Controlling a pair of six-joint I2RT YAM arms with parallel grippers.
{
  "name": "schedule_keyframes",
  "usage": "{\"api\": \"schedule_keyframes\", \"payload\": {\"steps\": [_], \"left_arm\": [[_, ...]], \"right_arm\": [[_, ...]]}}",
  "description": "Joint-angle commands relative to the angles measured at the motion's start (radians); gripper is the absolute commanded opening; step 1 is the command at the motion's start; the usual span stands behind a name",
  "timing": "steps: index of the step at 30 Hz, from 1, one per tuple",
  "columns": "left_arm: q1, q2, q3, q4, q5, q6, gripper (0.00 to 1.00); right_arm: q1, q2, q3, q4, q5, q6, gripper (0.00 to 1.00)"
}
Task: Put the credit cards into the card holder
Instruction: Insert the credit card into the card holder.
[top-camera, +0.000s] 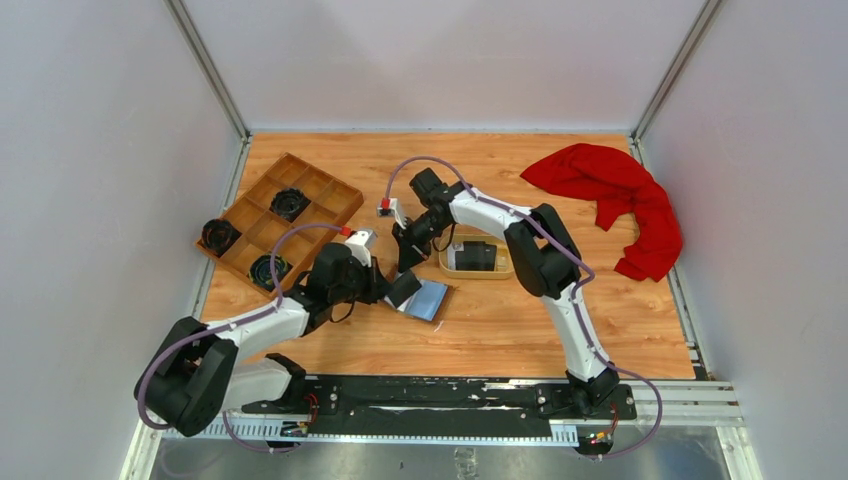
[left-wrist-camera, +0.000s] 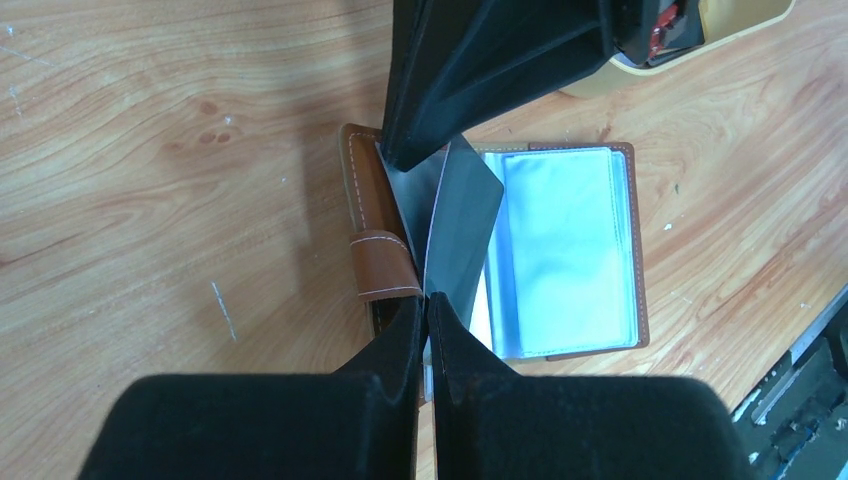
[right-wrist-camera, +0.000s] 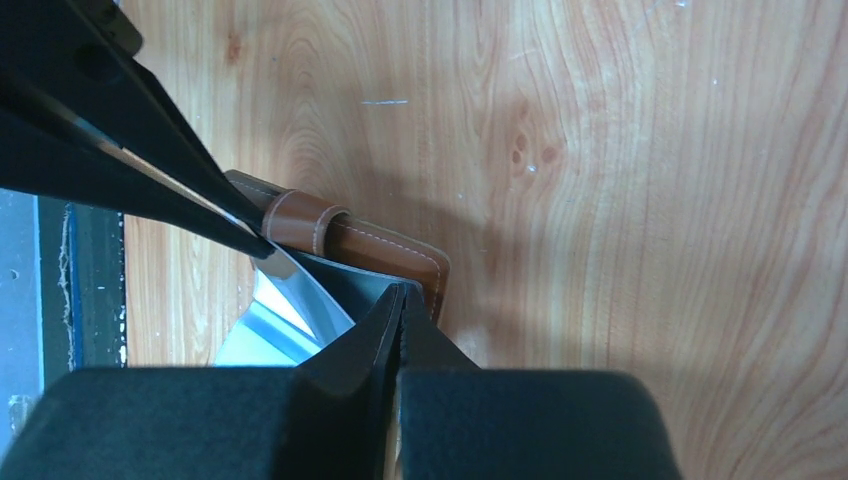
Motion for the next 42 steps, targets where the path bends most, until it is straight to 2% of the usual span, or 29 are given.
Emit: {"api": "schedule_keyframes", "payload": {"steps": [1, 19, 35, 42], "left_arm": [[-0.011, -0.027, -0.012, -0.046, -0.012, 0.030, 0.00], [-0.052, -0.046, 0.043, -0.105, -0.008, 0.060, 0.00], [-0.060, 0.053, 0.146, -0.188, 0.024, -0.044, 0.00], [-0.059, 0.040, 0.188, -0.248, 0.003, -0.002, 0.00]], "right_arm": [[0.003, 0.035, -0.001, -0.001, 0.063, 0.009, 0.01], [0.011, 0.029, -0.033, -0.002, 0.047, -0.028, 0.00], [0.023, 0.002, -0.069, 0.027, 0.011, -0.033, 0.00], [0.035, 0.017, -0.076, 0.027, -0.004, -0.035, 0.00]]}}
